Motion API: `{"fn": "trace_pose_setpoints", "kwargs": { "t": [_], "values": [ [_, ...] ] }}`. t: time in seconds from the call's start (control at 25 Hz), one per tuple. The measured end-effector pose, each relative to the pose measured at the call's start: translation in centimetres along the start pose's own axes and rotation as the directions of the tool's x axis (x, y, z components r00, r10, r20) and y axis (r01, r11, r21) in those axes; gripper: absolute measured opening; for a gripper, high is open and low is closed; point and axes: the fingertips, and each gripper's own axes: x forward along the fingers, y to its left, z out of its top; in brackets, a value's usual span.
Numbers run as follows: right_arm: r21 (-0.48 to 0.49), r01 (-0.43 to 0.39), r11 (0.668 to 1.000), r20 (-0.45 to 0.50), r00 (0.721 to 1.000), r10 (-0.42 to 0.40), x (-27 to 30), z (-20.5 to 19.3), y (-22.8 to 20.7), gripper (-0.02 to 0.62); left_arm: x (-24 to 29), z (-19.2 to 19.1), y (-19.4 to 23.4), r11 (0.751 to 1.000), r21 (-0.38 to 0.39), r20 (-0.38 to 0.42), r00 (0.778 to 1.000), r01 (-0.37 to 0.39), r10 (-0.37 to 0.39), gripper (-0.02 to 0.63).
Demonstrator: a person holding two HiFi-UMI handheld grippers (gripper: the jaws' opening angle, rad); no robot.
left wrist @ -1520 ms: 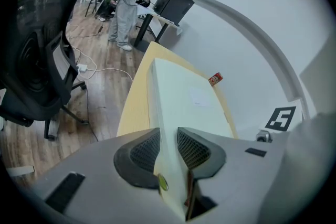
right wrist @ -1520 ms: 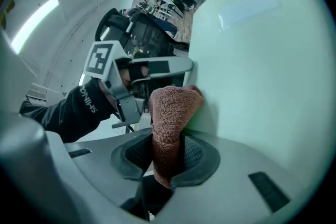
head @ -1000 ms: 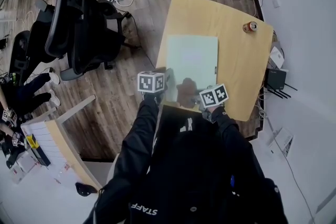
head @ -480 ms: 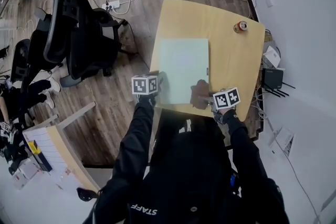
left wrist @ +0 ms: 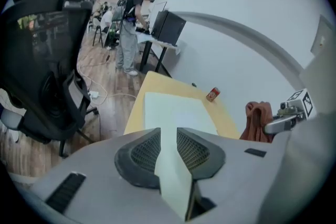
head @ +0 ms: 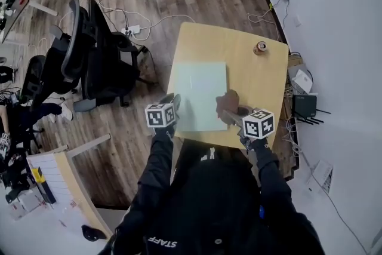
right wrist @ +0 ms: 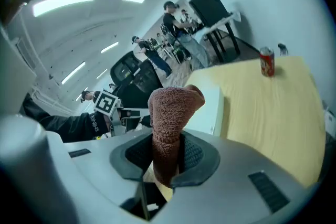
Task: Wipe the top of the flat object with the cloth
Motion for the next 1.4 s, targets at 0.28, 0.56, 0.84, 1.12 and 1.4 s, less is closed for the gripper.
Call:
{"fn": "trace_pose_setpoints", "kwargs": {
  "t": [0.28, 0.56, 0.84, 1.12, 1.4],
  "values": [
    [-0.323, 0.217, 0.921, 0.291, 0.949, -0.121, -5.8, 10.9, 7.4, 0.104, -10.7, 10.4, -9.8, 0.984, 0.168, 0.409, 0.912, -0.053, -0.02, 0.034],
    [-0.411, 0.333, 0.849, 0.499, 0.861, -0.096, -11.7, 16.5, 15.0, 0.104, -19.3, 14.9, -17.3, 0.961, 0.254, 0.589, 0.805, -0.106, -0.067, 0.034],
    [-0.418, 0.358, 0.835, 0.562, 0.824, -0.073, -14.0, 17.4, 18.3, 0.104, -23.2, 15.7, -19.8, 0.953, 0.278, 0.642, 0.762, -0.123, -0.088, 0.034],
    [-0.424, 0.381, 0.821, 0.59, 0.804, -0.068, -14.2, 17.6, 20.3, 0.104, -25.3, 16.2, -20.9, 0.943, 0.314, 0.666, 0.734, -0.112, -0.135, 0.034],
    [-0.439, 0.398, 0.805, 0.594, 0.801, -0.071, -12.6, 17.3, 23.6, 0.104, -26.9, 15.2, -19.0, 0.941, 0.324, 0.654, 0.741, -0.095, -0.151, 0.034]
  ]
}}
